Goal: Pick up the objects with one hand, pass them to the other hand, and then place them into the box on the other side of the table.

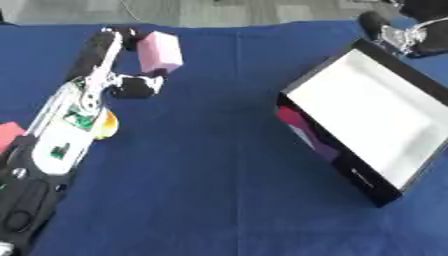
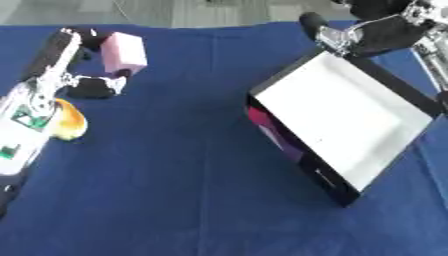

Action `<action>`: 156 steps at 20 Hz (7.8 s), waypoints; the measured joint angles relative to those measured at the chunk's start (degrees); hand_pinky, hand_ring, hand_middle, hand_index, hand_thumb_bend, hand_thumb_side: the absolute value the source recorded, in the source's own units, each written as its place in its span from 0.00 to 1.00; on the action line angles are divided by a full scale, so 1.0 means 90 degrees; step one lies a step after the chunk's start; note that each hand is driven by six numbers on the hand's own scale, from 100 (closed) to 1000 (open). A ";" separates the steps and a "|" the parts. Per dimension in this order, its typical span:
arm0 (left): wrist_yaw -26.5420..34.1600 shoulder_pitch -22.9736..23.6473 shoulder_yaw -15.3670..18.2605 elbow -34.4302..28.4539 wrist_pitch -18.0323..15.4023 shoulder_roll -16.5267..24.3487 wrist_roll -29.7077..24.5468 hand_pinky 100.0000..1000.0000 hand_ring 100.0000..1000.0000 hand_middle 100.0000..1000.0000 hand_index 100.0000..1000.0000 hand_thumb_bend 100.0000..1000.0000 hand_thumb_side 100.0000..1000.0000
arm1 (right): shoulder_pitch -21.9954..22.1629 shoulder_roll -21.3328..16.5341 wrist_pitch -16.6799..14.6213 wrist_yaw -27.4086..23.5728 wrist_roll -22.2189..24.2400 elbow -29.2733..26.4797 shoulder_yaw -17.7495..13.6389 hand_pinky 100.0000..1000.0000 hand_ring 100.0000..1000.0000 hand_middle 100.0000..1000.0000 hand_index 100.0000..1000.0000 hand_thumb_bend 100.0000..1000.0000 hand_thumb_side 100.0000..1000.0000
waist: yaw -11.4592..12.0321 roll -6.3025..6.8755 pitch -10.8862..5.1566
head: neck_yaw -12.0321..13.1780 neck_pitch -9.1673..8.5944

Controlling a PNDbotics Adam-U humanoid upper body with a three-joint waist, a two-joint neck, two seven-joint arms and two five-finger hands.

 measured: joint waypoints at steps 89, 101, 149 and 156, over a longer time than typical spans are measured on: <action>0.0537 -0.0107 -0.0813 0.0276 -0.1225 -0.2009 0.1502 0.66 0.66 0.45 0.49 0.00 0.01 | -0.1081 0.1364 -0.0785 0.2978 -0.0090 0.1979 0.0977 1.00 0.98 0.90 0.98 0.29 0.00 | 0.0748 -0.0012 -0.0006 | -0.0699 -0.0001; 0.0683 -0.0108 -0.0826 0.0516 -0.1257 -0.2121 0.1569 0.65 0.66 0.45 0.49 0.00 0.02 | -0.1083 0.1386 -0.0570 0.2783 0.0052 0.1995 0.0982 1.00 0.97 0.89 0.97 0.25 0.00 | 0.0777 -0.0013 -0.0006 | -0.0732 -0.0001; 0.0798 -0.0179 -0.0828 0.0662 -0.1518 -0.2280 0.1691 0.70 0.71 0.49 0.60 0.00 0.00 | -0.0964 0.1291 0.0084 0.1973 0.0136 0.1813 0.1077 0.98 0.85 0.58 0.69 0.00 0.00 | 0.0767 -0.0013 -0.0006 | -0.0850 -0.0005; 0.0759 -0.0179 -0.0844 0.0638 -0.1469 -0.2285 0.1646 0.77 0.82 0.62 0.77 0.27 0.00 | -0.0963 0.1261 0.0118 0.1883 0.0231 0.1812 0.1075 0.98 0.84 0.56 0.67 0.00 0.00 | 0.0761 -0.0013 -0.0006 | -0.0864 -0.0005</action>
